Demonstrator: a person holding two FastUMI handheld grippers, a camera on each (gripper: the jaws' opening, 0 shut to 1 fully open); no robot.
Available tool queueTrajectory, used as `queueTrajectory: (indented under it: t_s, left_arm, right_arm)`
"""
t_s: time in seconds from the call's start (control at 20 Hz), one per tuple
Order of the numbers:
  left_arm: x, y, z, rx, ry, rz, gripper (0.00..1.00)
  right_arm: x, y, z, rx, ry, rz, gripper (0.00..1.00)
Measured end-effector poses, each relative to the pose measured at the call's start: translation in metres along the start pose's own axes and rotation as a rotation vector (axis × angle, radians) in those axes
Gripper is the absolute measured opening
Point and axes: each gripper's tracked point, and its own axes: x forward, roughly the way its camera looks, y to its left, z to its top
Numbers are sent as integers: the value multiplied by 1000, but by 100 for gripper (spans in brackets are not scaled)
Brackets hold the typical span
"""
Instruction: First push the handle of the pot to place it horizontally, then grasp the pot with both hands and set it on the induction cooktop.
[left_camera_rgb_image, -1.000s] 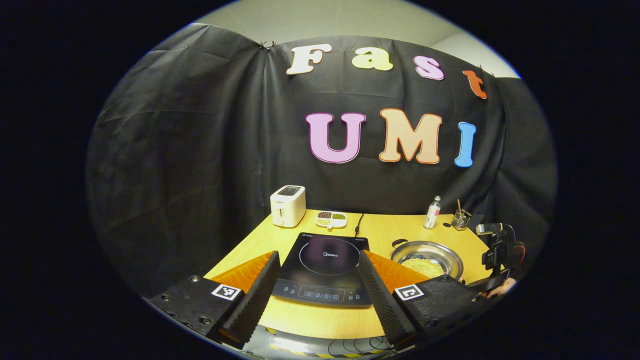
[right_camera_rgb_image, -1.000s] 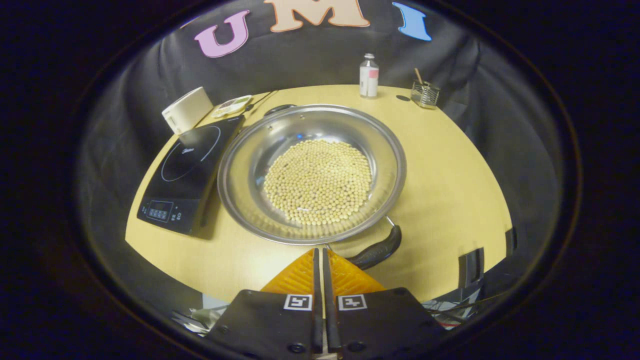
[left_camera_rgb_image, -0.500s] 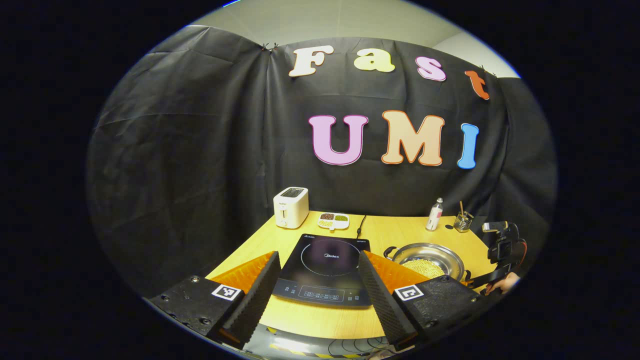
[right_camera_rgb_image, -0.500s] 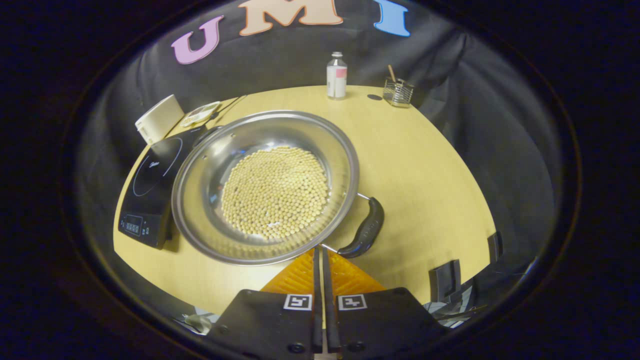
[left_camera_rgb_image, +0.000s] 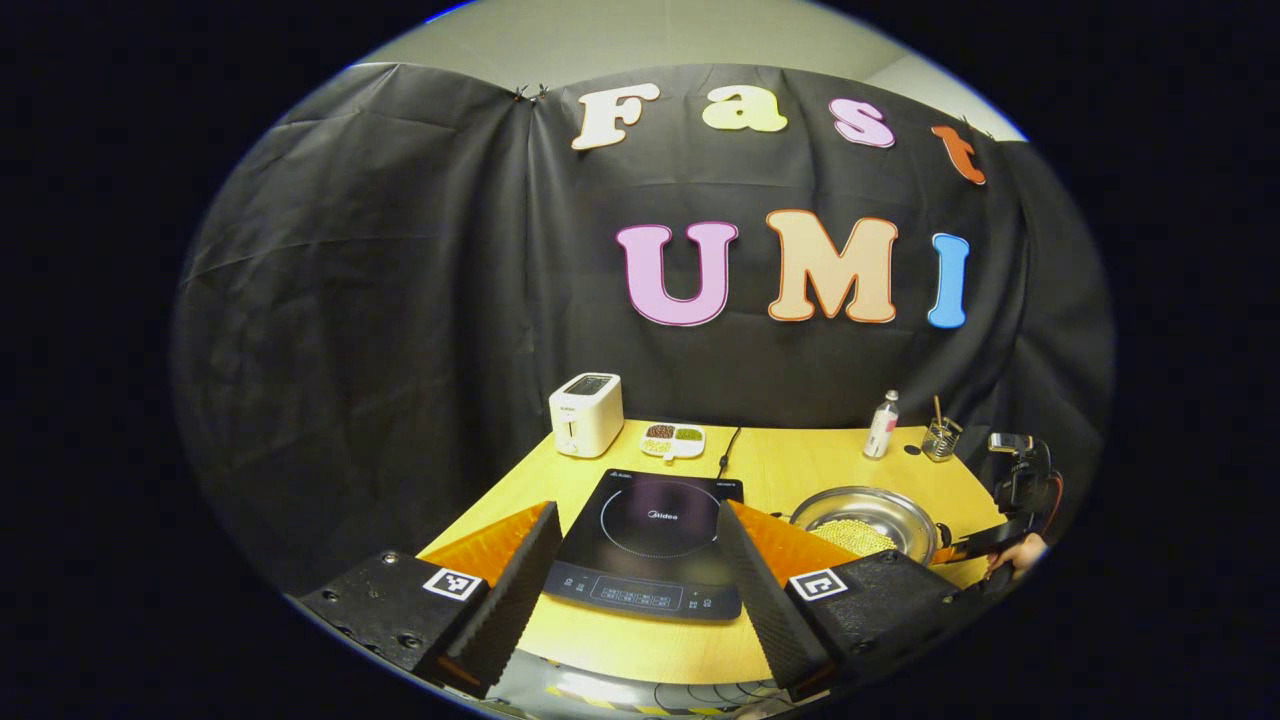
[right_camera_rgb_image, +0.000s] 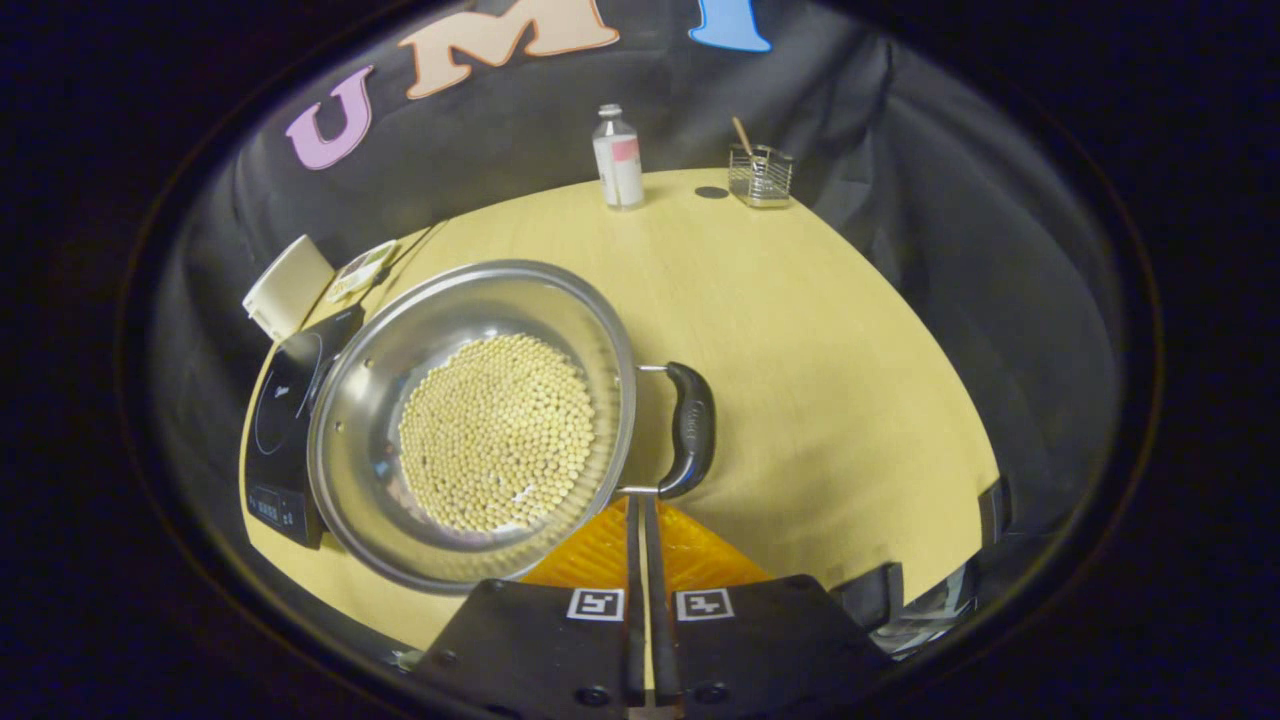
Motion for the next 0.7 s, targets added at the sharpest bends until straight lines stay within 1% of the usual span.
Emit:
queueTrajectory:
  t_s: [0.05, 0.1, 0.15, 0.2, 0.25, 0.65, 0.7]
  left_arm:
    - [2, -4, 1, -3, 2, 6, 96]
    - [4, -10, 4, -9, 1, 9, 96]
    - [6, -16, 6, -16, 1, 11, 92]
    - [8, -20, 8, -22, 1, 14, 92]
    - [9, -25, 10, -26, 0, 19, 96]
    - [22, -57, 8, -57, 13, 76, 96]
    - [25, -61, 9, -64, 13, 80, 96]
  right_arm:
    - [1, -2, 2, -4, 7, 9, 5]
    - [2, -2, 5, -9, 10, 19, 0]
    - [5, -2, 8, -15, 13, 28, 5]
    - [7, -3, 11, -20, 16, 36, 0]
    - [9, -4, 14, -20, 21, 45, 5]
    - [24, -7, 37, -15, 69, 140, 5]
    - [25, -7, 39, -17, 77, 152, 0]
